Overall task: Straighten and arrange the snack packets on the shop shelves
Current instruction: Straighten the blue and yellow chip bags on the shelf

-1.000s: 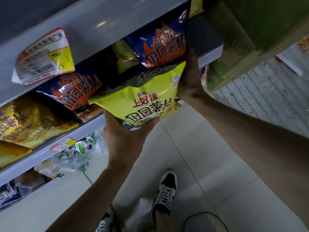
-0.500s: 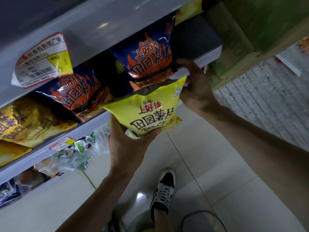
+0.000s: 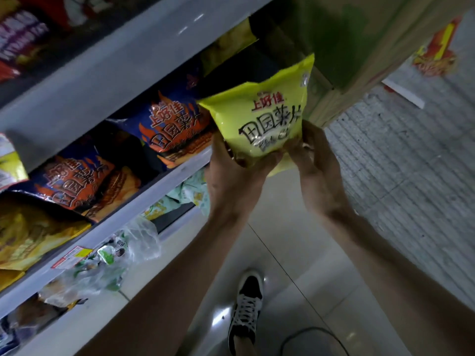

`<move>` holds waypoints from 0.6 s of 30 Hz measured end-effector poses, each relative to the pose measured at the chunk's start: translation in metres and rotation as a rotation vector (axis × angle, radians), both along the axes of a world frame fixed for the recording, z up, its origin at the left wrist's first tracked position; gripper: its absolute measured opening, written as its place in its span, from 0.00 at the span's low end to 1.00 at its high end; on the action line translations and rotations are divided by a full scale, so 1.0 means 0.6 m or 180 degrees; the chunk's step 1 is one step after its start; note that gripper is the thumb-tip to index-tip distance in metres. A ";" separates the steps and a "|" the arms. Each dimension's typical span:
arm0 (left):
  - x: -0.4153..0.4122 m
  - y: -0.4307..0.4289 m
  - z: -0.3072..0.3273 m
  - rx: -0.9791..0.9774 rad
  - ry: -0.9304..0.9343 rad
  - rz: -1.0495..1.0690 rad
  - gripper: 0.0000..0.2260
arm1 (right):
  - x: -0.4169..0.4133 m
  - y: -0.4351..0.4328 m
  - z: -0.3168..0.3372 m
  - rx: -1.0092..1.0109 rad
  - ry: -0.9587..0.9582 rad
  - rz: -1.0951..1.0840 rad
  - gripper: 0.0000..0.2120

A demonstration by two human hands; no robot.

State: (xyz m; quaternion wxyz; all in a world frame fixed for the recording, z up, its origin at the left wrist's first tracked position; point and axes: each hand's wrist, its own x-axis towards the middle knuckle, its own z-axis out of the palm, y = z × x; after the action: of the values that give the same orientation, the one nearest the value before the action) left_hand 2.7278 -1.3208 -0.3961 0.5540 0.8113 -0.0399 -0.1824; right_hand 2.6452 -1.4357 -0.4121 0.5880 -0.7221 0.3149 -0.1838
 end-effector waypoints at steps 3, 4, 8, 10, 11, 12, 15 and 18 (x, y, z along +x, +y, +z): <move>0.032 -0.051 0.011 -0.0103 -0.0272 -0.0114 0.32 | 0.057 -0.064 -0.002 -0.0347 0.0061 -0.0094 0.25; 0.043 -0.065 0.012 -0.0059 -0.0405 -0.0151 0.33 | 0.077 -0.084 -0.006 -0.0449 0.0126 -0.0077 0.27; 0.090 -0.106 0.004 -0.0040 -0.0637 -0.0008 0.35 | 0.144 -0.131 -0.012 -0.0039 -0.0300 -0.0007 0.20; 0.108 -0.116 -0.004 -0.0054 -0.0640 0.0180 0.35 | 0.167 -0.137 -0.008 0.0192 -0.0315 0.0035 0.16; 0.113 -0.121 -0.010 -0.0056 -0.0635 0.0260 0.35 | 0.174 -0.137 -0.007 0.0265 -0.0192 0.0082 0.13; 0.115 -0.124 -0.014 -0.0065 -0.0625 0.0326 0.35 | 0.181 -0.138 -0.012 0.0296 -0.0090 0.0132 0.12; 0.116 -0.130 -0.025 -0.0070 -0.0567 0.0372 0.31 | 0.185 -0.138 -0.023 0.0309 0.0049 0.0198 0.16; 0.113 -0.129 -0.031 -0.0048 -0.0497 0.0299 0.35 | 0.187 -0.138 -0.036 0.0162 0.0037 0.0277 0.28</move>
State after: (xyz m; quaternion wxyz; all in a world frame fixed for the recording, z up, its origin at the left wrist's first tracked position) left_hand 2.7959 -1.3981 -0.4148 0.5633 0.8198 -0.0463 -0.0921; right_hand 2.7573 -1.5186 -0.4336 0.6117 -0.7209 0.2913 -0.1457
